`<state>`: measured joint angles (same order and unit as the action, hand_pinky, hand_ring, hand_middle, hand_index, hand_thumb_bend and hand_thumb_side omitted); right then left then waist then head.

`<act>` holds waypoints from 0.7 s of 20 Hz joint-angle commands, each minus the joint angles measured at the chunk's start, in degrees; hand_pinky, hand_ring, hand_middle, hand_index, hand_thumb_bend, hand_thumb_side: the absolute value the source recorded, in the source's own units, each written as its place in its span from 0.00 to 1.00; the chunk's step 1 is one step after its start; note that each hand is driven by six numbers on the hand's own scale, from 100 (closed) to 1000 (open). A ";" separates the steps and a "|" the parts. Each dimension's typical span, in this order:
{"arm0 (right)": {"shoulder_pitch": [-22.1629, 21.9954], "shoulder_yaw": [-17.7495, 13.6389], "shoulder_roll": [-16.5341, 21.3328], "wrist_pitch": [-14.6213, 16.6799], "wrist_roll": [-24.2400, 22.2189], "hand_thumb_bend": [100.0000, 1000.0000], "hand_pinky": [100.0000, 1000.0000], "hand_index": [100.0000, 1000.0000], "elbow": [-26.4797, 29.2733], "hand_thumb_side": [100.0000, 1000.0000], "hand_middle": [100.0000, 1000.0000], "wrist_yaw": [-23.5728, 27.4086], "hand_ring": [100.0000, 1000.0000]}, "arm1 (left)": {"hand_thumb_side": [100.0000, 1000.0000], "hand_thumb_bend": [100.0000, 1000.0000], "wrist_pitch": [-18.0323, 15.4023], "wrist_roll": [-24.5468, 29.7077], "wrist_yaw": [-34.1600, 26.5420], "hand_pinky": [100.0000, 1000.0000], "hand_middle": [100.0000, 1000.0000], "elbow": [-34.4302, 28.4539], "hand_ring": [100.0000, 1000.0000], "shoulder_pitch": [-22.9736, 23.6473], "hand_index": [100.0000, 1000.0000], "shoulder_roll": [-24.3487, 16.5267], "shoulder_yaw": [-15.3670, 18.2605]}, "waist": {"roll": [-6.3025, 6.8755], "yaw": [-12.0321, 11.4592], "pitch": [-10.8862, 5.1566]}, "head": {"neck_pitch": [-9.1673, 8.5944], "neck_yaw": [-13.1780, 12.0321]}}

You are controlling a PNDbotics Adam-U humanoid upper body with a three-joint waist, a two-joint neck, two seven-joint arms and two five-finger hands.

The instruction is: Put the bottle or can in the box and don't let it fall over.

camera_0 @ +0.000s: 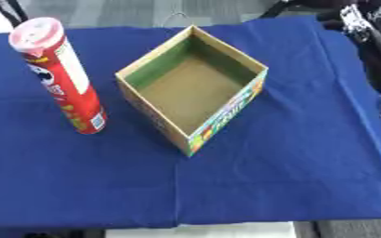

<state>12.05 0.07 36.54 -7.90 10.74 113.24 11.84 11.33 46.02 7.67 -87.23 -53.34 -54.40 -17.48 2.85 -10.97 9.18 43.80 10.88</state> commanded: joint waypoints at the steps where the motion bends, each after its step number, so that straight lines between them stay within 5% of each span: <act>1: 0.63 -0.20 1.68 -0.12 -0.25 0.00 0.82 0.99 1.35 0.67 0.78 -0.30 0.74 | 0.96 0.15 0.82 -1.23 1.41 0.84 0.90 -1.04 0.89 -1.63 0.86 -0.48 -1.15 | 0.15 0.04 -0.55 | 0.32 -0.45; 8: 1.00 0.23 1.39 -0.40 -0.66 0.00 0.82 0.99 1.35 0.67 0.78 -0.30 0.74 | 0.89 0.35 5.06 -4.10 7.64 0.78 0.89 -4.08 0.85 -3.46 0.84 1.28 -5.50 | 0.62 0.37 -0.25 | 0.32 -1.20; 14: 1.10 0.47 1.20 -0.63 -0.94 0.00 0.82 0.99 1.35 0.67 0.77 -0.25 0.74 | 0.89 0.42 2.43 -1.99 15.98 0.74 0.90 -3.70 0.83 -5.04 0.84 3.04 -7.51 | 0.91 0.69 -0.16 | 0.32 -1.79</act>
<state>12.53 0.77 36.54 -8.53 9.98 113.24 11.84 14.51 43.61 21.77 -90.73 -57.09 -50.56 -25.23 3.80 -10.23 9.61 43.80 9.39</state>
